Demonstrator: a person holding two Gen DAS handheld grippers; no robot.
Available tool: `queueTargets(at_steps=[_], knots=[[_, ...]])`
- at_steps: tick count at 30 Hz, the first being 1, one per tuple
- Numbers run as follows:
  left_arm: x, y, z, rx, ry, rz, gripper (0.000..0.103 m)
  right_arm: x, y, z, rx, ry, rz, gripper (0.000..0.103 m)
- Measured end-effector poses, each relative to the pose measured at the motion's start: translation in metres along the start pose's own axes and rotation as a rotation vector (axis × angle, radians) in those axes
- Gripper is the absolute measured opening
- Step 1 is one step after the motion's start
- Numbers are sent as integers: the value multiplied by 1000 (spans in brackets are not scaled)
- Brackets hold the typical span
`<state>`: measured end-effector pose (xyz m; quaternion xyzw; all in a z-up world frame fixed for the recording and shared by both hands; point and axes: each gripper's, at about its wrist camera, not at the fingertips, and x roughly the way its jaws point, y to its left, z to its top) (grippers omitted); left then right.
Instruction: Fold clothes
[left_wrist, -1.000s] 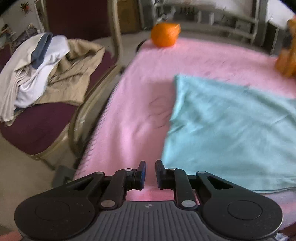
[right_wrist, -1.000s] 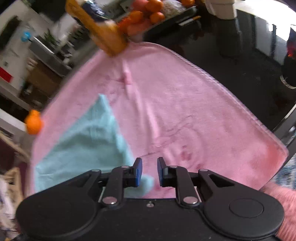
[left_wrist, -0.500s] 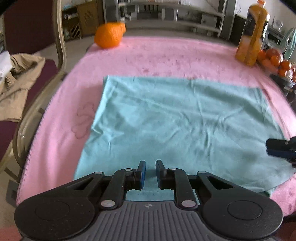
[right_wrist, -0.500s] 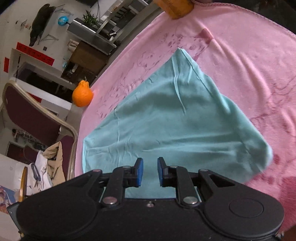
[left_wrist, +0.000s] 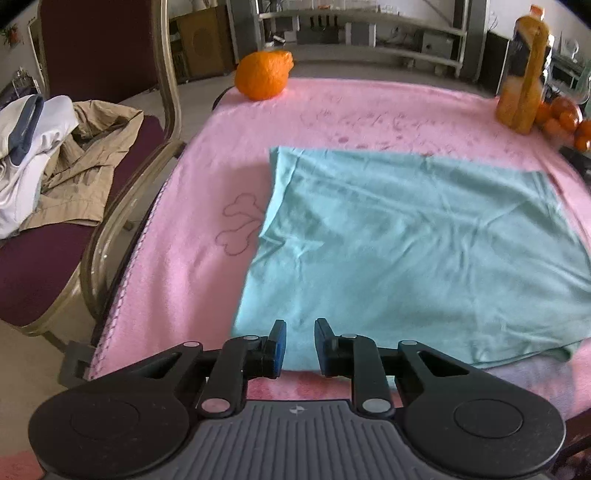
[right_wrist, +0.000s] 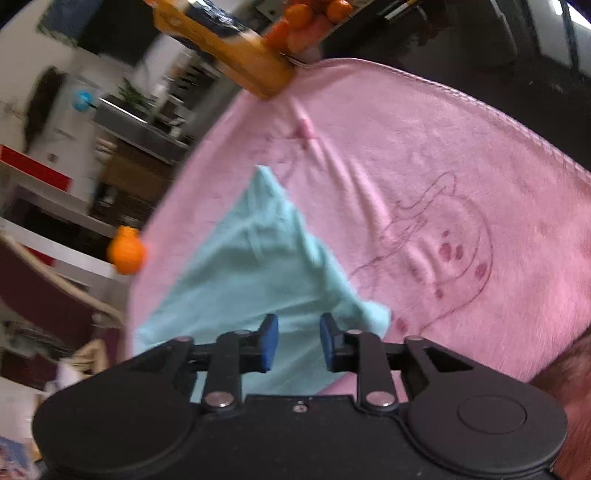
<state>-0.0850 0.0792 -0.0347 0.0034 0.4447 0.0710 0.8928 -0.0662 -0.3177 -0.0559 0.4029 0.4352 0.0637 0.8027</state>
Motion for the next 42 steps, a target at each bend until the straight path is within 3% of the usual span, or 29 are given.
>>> queueTargets(at_steps=[4,7,9,16,22,25,28,32,36,39,42], knots=[[1,-14,1,39,-13,-12,23,7,3,-21,15,98,81,36],[3,-23,1,77,-6,-12,23,19,8,-35,2,167,70,37],[6,-26,-1,86,3,-2,23,25,8,-34,13,167,29,37],[13,-24,2,43,37,-19,23,33,-10,-42,256,84,60,39],[14,-24,3,39,41,-12,23,56,-17,-60,413,89,184,39],[15,-21,4,24,48,-5,23,57,-17,-57,455,27,204,35],[16,-17,4,7,55,0,23,39,-18,-49,394,-154,117,37],[17,-13,5,-22,64,-12,23,53,-27,-43,441,-56,224,37],[16,-8,4,-30,66,-13,23,56,-23,-35,416,-98,217,37],[15,0,6,-57,70,-23,23,46,-29,-24,437,-202,168,37],[13,11,9,-88,65,-21,23,44,-34,-21,442,-210,166,36]])
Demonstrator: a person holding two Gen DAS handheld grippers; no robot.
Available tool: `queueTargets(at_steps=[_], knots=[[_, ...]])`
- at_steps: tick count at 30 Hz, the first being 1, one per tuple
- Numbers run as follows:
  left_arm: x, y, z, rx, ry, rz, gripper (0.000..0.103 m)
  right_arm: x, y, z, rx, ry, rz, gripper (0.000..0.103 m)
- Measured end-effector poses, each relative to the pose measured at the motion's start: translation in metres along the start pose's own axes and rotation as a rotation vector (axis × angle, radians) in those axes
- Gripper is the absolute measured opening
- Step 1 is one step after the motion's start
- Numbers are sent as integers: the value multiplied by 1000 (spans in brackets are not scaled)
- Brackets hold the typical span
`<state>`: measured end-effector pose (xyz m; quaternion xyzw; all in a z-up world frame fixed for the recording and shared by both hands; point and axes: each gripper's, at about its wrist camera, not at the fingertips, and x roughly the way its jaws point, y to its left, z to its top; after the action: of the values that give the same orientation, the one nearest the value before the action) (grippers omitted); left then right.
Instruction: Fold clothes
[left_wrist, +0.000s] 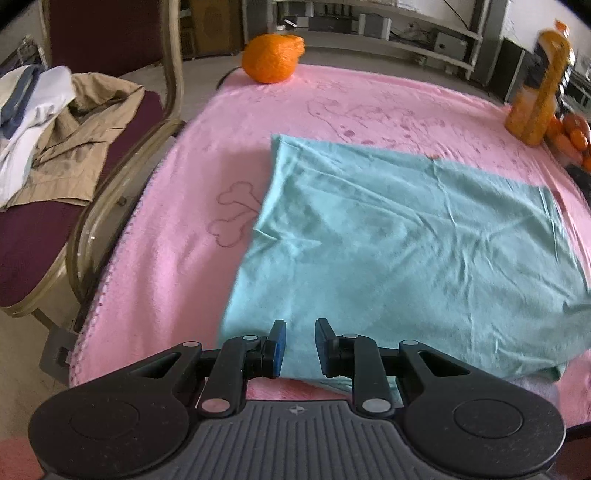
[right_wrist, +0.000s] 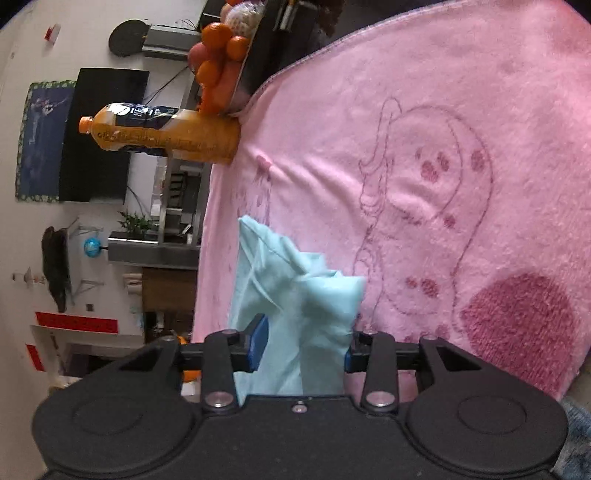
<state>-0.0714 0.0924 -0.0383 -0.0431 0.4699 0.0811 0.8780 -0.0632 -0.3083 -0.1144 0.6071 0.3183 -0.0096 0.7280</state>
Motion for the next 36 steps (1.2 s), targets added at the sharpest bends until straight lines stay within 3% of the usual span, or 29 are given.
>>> queueTargets(at_steps=[1,3,4,7,11,13,18,24,28,31,33,36], knots=[[0,4,2,-7,0,8,23,0,2,1,-22,3,-6,30],[7,9,3,-3,39,61,19,-1,7,3,-64,-10,-31,27],[12,12,3,-8,67,79,23,-1,9,4,-85,-26,-49,23],[14,14,2,18,90,73,23,-1,14,4,-143,-60,-122,10],[12,9,1,78,104,69,23,-1,26,-7,-270,-84,-238,7],[7,9,2,93,130,32,17,-1,40,-14,-352,-101,-277,7],[-31,26,-1,75,129,-170,20,-3,83,-39,-582,-147,-329,7],[-54,70,2,21,61,-218,19,10,153,-101,-903,-174,-272,7],[-52,94,2,-84,26,-286,20,40,194,-175,-1178,-111,-183,7],[-54,110,0,-149,-1,-321,20,62,204,-241,-1416,-24,-106,7],[-53,119,-2,-195,-6,-345,20,75,199,-276,-1546,56,-59,7],[-52,126,-4,-223,0,-356,20,99,183,-314,-1659,213,-63,7]])
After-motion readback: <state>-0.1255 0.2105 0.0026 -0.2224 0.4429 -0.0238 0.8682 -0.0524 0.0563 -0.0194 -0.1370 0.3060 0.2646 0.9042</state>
